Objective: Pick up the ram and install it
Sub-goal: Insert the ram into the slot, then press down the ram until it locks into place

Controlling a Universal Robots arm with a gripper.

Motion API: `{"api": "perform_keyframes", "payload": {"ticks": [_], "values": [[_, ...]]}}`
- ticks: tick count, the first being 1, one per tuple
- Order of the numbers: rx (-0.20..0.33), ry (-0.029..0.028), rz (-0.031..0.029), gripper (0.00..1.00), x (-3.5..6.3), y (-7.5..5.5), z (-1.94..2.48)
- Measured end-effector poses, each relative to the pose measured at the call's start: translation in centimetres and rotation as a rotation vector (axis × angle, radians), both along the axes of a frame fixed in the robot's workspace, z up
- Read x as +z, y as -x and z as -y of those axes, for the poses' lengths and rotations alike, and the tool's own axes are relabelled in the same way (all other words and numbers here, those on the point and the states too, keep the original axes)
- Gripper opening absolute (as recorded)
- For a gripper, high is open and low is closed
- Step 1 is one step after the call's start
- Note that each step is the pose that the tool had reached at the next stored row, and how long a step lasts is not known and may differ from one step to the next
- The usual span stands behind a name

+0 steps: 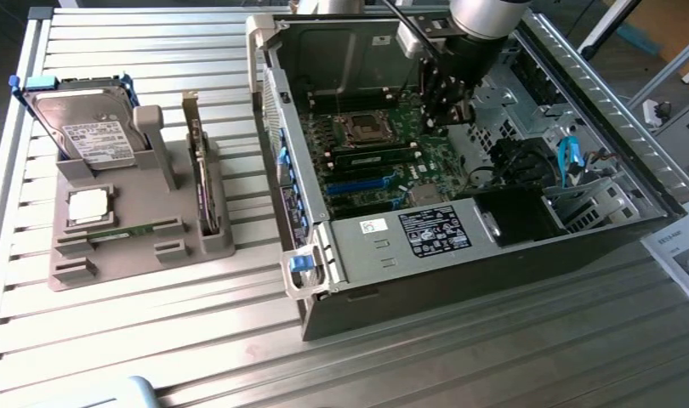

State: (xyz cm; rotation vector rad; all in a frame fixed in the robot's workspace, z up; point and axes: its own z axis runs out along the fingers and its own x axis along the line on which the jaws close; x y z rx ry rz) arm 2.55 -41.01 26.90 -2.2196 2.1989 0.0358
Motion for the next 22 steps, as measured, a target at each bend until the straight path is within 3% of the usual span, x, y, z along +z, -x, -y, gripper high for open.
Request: {"api": "perform_keyframes", "payload": {"ticks": [2, 10, 22], "values": [[0.0, 0.0002, -0.0025, 0.11, -0.07, -1.1, 0.01], [0.0, 0.0002, -0.003, 0.11, -0.07, -1.2, 0.01], [0.0, 0.0001, -0.0056, 0.11, -2.49, -0.2, 0.01]]}}
